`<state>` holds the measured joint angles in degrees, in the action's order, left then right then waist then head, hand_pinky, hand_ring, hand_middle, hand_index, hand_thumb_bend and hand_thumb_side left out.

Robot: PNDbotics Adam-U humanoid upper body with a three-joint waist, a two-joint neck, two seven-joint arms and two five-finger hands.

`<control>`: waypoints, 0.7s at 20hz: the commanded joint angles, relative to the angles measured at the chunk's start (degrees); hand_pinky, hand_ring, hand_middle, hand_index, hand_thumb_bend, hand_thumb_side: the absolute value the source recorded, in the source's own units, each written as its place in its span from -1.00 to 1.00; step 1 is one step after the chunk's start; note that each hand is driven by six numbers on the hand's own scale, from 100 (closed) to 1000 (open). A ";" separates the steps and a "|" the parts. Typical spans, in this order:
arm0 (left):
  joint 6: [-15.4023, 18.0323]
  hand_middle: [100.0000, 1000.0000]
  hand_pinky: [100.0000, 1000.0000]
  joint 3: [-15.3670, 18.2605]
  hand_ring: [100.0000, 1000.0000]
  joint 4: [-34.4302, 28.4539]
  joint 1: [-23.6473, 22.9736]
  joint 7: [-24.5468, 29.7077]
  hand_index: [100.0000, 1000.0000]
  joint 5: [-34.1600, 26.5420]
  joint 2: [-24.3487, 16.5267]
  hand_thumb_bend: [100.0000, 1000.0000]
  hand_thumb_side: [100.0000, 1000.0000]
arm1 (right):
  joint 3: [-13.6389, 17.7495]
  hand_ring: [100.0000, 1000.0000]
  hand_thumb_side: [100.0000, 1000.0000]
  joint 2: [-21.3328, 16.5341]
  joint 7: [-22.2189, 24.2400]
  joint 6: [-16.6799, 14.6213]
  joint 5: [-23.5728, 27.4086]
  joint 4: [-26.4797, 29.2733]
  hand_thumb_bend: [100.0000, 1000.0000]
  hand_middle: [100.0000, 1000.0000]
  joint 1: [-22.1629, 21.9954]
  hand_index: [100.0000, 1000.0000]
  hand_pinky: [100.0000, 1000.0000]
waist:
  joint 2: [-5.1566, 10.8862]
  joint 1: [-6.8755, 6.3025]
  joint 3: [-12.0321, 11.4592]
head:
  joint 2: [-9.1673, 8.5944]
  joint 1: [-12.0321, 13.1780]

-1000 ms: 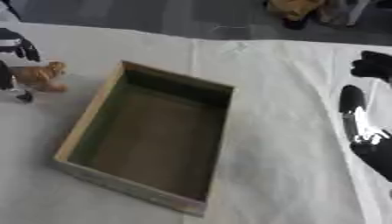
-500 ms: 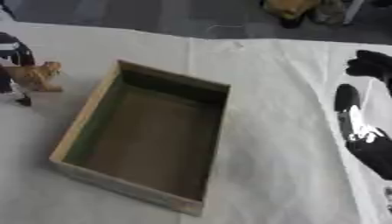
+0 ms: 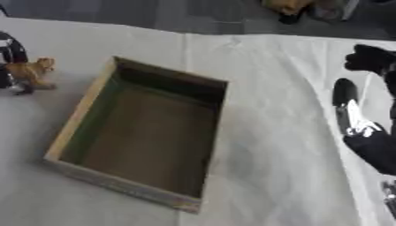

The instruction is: Pick up objects on the table and place them in the box.

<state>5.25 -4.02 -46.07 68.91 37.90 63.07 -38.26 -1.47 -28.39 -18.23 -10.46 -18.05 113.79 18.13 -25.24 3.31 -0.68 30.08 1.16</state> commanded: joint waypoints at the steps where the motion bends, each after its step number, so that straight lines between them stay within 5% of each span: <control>1: -0.04 0.10 0.52 -0.04 0.38 -0.63 0.82 -0.44 0.28 0.38 -1.13 -0.07 -0.66 | 0.64 0.37 0.23 -0.64 -0.33 0.11 0.12 0.80 -0.75 0.31 0.24 0.64 0.66 | 1.20 -0.10 0.00 | 0.00 -0.04; 14: -0.66 0.01 0.44 -0.21 0.29 -0.63 0.53 -3.63 0.17 -0.19 -0.69 -0.59 -0.71 | 0.81 0.38 0.24 -0.32 -0.47 0.22 0.27 0.80 -0.73 0.30 0.02 0.64 0.67 | 1.34 0.13 0.08 | 0.02 -0.25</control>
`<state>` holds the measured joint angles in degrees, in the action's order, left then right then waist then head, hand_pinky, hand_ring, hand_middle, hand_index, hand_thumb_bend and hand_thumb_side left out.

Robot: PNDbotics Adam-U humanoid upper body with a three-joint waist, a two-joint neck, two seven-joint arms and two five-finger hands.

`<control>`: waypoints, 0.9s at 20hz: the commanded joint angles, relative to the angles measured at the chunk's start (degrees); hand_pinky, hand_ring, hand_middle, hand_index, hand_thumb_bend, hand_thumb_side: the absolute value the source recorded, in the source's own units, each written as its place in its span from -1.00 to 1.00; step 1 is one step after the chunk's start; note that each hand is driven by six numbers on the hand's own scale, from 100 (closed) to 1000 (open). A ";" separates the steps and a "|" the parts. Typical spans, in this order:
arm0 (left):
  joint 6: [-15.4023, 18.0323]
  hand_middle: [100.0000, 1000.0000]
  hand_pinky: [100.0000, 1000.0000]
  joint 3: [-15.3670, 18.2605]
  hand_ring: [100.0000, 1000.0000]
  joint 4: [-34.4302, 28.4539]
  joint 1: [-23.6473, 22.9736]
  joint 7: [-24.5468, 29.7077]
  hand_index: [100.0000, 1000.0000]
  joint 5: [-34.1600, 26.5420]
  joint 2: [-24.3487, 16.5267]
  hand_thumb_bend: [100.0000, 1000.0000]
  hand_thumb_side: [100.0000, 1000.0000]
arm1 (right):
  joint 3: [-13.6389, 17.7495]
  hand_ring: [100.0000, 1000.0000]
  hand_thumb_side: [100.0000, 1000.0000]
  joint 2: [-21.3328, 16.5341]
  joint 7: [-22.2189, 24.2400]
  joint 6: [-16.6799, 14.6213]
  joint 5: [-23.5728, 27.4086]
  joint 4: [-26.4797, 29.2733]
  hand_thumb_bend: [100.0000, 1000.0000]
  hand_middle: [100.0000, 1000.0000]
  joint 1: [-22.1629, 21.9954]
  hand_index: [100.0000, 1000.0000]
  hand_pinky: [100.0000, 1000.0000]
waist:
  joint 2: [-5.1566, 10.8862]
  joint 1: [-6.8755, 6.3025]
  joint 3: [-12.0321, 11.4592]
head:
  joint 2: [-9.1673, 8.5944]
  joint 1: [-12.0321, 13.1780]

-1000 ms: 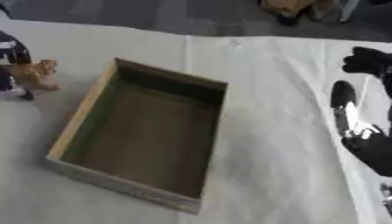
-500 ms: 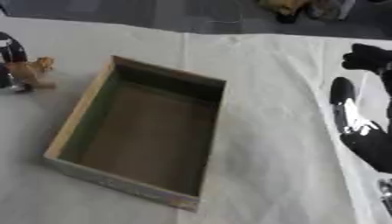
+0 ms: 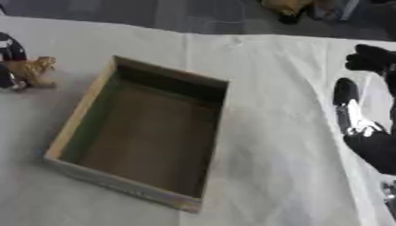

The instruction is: Pick up objects on the table and place them in the box.

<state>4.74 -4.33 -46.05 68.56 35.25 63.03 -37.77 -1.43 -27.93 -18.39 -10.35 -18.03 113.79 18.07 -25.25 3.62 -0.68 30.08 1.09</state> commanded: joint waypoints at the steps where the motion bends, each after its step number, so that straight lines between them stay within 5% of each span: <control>1: -0.25 -0.01 0.43 0.09 0.28 -0.63 0.83 -1.31 0.14 -0.25 -1.16 -0.65 -0.71 | 0.78 0.38 0.24 -0.76 -0.31 0.18 0.25 0.80 -0.73 0.30 0.07 0.64 0.67 | 1.37 -0.16 0.07 | 0.10 -0.24; 7: -0.91 -0.07 0.36 -0.09 0.22 -0.70 0.67 -3.46 0.00 -0.78 -1.12 -0.84 -0.71 | 0.86 0.38 0.24 -0.63 -0.28 0.56 0.30 0.80 -0.72 0.30 -0.04 0.64 0.67 | 1.69 -0.09 -0.02 | 0.38 -0.50; 18: -0.81 -0.06 0.37 -0.63 0.23 -1.17 0.69 -3.04 -0.06 0.46 -1.29 -0.70 -0.75 | 0.95 0.38 0.25 -0.54 -0.23 0.82 0.52 0.80 -0.70 0.29 -0.38 0.63 0.68 | 2.70 -0.17 -0.41 | 1.12 -1.02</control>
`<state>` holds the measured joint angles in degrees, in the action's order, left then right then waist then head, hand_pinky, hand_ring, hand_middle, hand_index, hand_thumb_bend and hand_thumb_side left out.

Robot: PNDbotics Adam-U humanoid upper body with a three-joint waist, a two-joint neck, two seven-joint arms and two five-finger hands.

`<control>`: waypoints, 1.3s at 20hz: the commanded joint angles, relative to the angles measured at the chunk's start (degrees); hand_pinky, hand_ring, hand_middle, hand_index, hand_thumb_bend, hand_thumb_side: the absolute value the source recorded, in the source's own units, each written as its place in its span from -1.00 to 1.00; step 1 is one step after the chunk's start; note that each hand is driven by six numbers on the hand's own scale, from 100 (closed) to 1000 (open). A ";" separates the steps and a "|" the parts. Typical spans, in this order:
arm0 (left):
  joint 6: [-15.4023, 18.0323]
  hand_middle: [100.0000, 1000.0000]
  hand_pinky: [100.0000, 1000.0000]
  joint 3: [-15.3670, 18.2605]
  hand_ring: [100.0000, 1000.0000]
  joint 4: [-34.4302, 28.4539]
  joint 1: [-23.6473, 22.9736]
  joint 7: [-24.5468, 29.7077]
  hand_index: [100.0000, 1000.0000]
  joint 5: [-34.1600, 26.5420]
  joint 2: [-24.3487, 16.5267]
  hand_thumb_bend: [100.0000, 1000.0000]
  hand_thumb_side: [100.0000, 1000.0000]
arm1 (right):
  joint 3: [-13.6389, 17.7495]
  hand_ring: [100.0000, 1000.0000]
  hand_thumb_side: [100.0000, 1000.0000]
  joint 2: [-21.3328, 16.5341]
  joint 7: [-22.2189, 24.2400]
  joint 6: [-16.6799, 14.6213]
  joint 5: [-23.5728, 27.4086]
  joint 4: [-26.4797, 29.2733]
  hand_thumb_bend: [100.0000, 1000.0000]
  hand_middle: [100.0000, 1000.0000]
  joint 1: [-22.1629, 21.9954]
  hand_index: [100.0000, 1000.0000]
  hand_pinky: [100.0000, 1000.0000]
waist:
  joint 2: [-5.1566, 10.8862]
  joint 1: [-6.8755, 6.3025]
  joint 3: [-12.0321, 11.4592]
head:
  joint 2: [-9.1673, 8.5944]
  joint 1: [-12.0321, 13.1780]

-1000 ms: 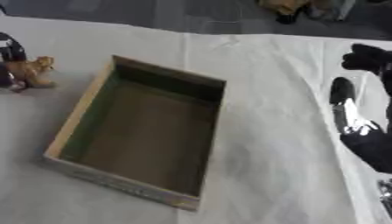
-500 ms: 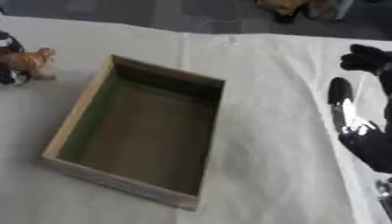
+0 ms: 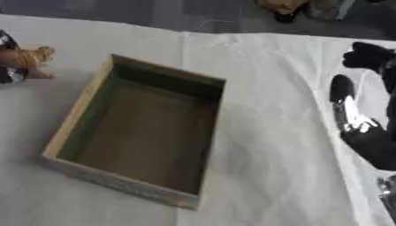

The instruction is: Pick up objects on the table and place them in the box.

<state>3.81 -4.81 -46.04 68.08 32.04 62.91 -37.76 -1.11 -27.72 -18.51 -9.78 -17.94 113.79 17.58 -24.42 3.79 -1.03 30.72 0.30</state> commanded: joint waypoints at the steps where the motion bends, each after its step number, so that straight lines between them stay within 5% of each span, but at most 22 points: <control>1: 0.21 -0.07 0.37 -0.18 0.22 -1.45 1.18 0.17 -0.08 0.77 -1.30 -0.70 -0.75 | 0.64 0.38 0.25 -0.73 -0.08 0.27 0.46 0.80 -0.70 0.29 0.07 0.63 0.68 | 1.97 -0.36 -0.11 | 0.59 -0.28; 16: -1.10 -0.10 0.32 -0.64 0.18 -3.66 1.19 -0.26 -0.19 -2.38 -1.48 -0.82 -0.72 | 0.81 0.38 0.27 -0.71 -0.06 0.32 0.87 0.80 -0.65 0.29 -0.20 0.63 0.67 | 3.35 -0.51 -0.47 | 1.62 -0.99; 26: -2.13 -0.12 0.29 -0.34 0.16 -5.68 1.10 -0.85 -0.24 -8.89 -1.81 -0.96 -0.73 | 1.24 0.38 0.29 -0.64 -0.32 0.13 1.74 0.80 -0.60 0.29 -0.55 0.63 0.67 | 6.10 -0.13 -0.86 | 2.38 -1.47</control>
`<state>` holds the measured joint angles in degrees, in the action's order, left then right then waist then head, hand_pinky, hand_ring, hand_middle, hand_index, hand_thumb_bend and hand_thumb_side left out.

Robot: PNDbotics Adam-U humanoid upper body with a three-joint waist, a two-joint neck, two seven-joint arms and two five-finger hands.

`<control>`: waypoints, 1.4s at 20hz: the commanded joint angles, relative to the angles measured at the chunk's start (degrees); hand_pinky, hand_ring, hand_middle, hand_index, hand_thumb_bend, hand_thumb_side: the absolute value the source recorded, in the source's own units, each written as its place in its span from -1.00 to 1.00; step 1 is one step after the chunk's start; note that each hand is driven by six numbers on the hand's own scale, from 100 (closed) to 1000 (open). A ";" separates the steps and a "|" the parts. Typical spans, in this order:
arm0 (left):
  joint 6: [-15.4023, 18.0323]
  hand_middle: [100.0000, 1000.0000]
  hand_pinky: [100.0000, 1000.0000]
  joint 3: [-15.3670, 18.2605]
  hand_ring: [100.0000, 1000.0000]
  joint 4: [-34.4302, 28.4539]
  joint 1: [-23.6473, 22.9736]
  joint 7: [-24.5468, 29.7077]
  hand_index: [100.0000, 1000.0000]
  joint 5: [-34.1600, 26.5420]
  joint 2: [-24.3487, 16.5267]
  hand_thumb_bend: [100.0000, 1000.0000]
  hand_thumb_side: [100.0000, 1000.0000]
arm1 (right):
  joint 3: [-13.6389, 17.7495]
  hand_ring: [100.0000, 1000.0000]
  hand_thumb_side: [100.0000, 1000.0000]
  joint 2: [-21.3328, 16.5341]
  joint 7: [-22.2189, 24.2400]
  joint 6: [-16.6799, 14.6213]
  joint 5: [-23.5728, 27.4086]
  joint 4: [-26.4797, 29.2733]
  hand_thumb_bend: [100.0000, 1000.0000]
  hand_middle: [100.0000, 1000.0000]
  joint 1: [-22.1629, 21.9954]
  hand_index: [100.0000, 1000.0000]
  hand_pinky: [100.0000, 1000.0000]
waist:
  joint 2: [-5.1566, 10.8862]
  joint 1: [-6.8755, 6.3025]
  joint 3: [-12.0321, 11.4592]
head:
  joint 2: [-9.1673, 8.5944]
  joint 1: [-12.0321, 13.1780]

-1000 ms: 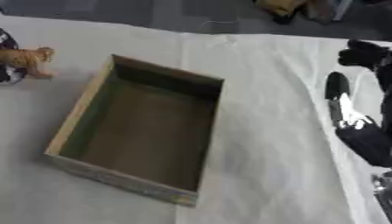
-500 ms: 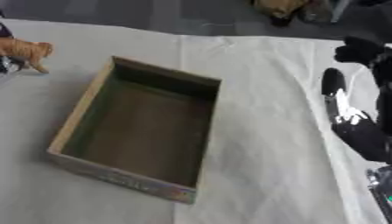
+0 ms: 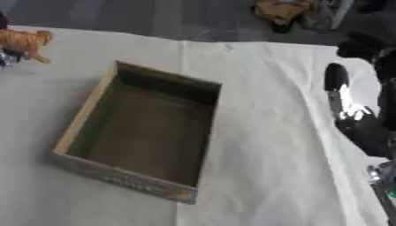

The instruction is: Pick up objects on the table and place them in the box.

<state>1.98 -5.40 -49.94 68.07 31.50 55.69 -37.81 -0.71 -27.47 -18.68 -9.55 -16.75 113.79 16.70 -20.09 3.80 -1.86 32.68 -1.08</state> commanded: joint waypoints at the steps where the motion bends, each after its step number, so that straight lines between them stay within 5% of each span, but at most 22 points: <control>1: -0.33 -0.12 0.29 0.20 0.15 -2.07 1.15 -0.31 -0.24 -2.41 -1.83 -0.97 -0.73 | 0.90 0.38 0.29 -0.90 -0.19 -0.12 0.60 0.80 -0.59 0.29 0.28 0.63 0.67 | 1.97 -0.09 -0.05 | 0.48 -0.04; 11: 0.74 -0.12 0.29 -4.66 0.15 -11.61 1.98 2.71 -0.24 -9.42 -1.94 -1.00 -0.73 | 1.20 0.38 0.31 -0.97 -0.27 0.04 1.30 0.80 -0.54 0.30 -0.42 0.63 0.66 | 4.79 0.00 -1.14 | 3.58 -2.68; 18: -1.18 -0.13 0.28 -8.72 0.14 -19.95 0.94 5.93 -0.24 -14.08 -0.40 -1.00 -0.72 | 1.28 0.39 0.32 -1.15 0.04 -0.04 2.19 0.80 -0.50 0.30 0.18 0.63 0.66 | 6.37 -0.31 -0.79 | 6.95 -7.53; 28: -6.20 -0.13 0.26 -12.66 0.13 -26.64 -0.51 6.72 -0.24 -17.49 2.45 -1.00 -0.72 | 1.22 0.38 0.33 -0.92 0.45 0.01 2.91 0.80 -0.49 0.30 0.68 0.63 0.66 | 6.84 -1.04 -0.16 | 7.64 -10.89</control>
<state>-3.51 -18.05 -75.01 66.51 38.37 38.75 -35.01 -0.05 -27.46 -18.42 -9.49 -14.26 113.79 16.67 -14.48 2.99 -2.10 39.84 -11.73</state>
